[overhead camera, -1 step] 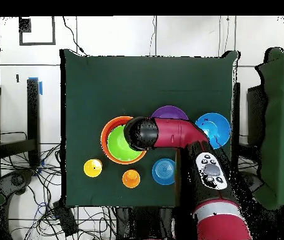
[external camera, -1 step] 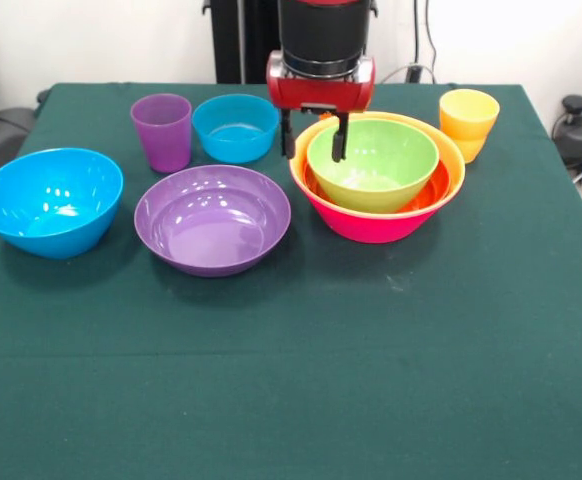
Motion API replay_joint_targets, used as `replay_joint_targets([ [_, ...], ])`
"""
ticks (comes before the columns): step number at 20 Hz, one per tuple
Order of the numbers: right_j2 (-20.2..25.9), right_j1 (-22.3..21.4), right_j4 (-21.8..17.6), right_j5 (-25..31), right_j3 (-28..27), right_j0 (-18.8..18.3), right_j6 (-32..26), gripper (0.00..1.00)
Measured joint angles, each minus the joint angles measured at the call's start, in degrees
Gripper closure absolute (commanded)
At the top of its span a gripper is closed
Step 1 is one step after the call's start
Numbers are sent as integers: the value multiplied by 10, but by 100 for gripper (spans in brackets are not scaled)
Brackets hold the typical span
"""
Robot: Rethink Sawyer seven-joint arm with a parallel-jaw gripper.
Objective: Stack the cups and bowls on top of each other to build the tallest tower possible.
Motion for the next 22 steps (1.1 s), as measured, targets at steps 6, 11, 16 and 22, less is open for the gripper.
replay_joint_targets([
  [6,0,17,0,0,-6,0,0,0],
  [11,0,29,0,0,-13,0,0,0],
  [16,0,37,-7,-9,-17,0,0,0],
  [22,0,41,-13,-15,-18,0,0,0],
])
